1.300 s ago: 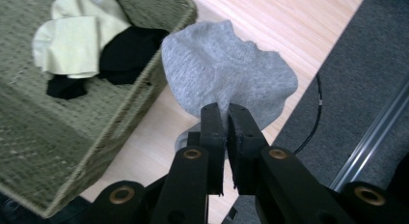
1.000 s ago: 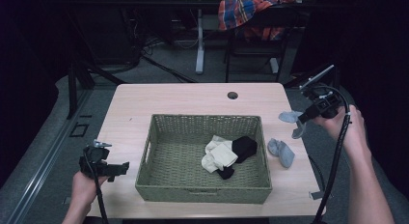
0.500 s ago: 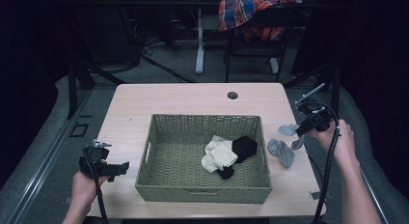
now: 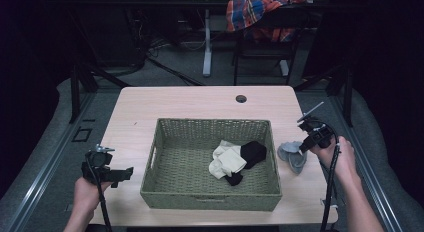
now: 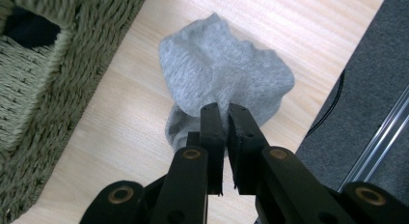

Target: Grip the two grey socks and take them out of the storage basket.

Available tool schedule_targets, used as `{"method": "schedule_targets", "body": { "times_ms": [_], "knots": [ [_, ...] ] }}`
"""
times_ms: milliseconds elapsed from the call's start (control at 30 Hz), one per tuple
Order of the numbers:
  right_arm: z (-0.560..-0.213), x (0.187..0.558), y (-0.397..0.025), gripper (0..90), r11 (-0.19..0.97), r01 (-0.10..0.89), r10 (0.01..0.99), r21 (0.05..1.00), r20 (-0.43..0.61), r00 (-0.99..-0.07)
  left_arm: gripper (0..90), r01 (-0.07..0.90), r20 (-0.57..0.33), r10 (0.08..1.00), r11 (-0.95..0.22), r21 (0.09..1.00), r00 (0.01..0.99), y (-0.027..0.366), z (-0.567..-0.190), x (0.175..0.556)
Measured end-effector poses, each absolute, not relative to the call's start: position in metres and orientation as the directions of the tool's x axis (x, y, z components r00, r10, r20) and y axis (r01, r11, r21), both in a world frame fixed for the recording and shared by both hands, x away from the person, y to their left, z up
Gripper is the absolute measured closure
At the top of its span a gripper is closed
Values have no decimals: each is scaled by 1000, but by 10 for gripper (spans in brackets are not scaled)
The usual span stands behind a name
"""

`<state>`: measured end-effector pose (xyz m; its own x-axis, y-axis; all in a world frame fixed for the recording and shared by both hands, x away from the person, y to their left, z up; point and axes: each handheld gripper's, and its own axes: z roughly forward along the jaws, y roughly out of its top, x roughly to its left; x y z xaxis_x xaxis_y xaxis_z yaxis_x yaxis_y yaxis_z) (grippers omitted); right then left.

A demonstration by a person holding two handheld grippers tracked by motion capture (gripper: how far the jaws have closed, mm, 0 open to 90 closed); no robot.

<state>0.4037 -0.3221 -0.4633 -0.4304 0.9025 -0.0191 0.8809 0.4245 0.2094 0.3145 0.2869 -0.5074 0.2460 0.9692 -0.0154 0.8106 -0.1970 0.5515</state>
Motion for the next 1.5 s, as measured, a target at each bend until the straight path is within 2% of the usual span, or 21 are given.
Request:
{"method": "schedule_targets", "body": {
  "times_ms": [533,700,800,833,933,1067,1100,1133,1167,1200,1233,1267,1300,1333,1367,1400,1500],
  "knots": [
    [-497,403,-321,853,430,881,898,197,3,-439,4,809,-15,968,-199,553,249,287,-507,314],
    [-509,405,-320,842,436,882,895,178,19,-446,4,811,-18,969,-195,552,246,287,-507,314],
    [-517,407,-318,836,459,879,886,133,14,-464,5,812,-18,969,-196,550,247,287,-507,315],
    [-520,406,-317,836,439,884,894,159,24,-448,4,812,-19,969,-197,550,247,287,-507,315],
    [-523,408,-319,837,456,880,887,131,17,-462,4,812,-20,970,-193,550,244,287,-508,315],
    [-527,408,-320,820,441,887,893,140,35,-449,4,816,-22,970,-191,546,242,287,-507,315],
    [-525,407,-321,775,436,887,894,154,41,-447,5,815,-17,971,-189,549,236,287,-508,314],
    [-525,407,-321,775,436,887,894,154,41,-447,4,815,-17,971,-189,549,236,287,-508,314],
    [-520,403,-320,721,427,886,896,182,48,-442,5,815,-13,972,-188,548,233,287,-508,314],
    [-520,403,-320,721,427,886,896,182,48,-442,5,815,-13,972,-188,548,233,287,-508,314],
    [-510,401,-320,623,435,879,891,198,44,-451,4,814,-10,972,-190,548,234,287,-508,314],
    [-510,401,-320,623,435,879,891,198,44,-451,4,814,-10,972,-190,548,234,287,-508,314],
    [-501,399,-320,548,442,870,887,216,34,-460,5,813,-9,972,-190,550,234,286,-507,314],
    [-501,399,-320,548,442,870,887,216,34,-460,5,813,-9,972,-190,550,234,286,-507,314],
    [-493,395,-318,466,438,866,890,241,20,-456,4,812,-8,972,-190,552,233,286,-507,313],
    [-493,395,-318,466,438,866,890,241,20,-456,4,811,-8,973,-189,554,232,287,-507,313],
    [-476,383,-316,335,409,849,895,336,35,-445,5,813,-10,974,-184,552,227,289,-507,314]
  ]
}}
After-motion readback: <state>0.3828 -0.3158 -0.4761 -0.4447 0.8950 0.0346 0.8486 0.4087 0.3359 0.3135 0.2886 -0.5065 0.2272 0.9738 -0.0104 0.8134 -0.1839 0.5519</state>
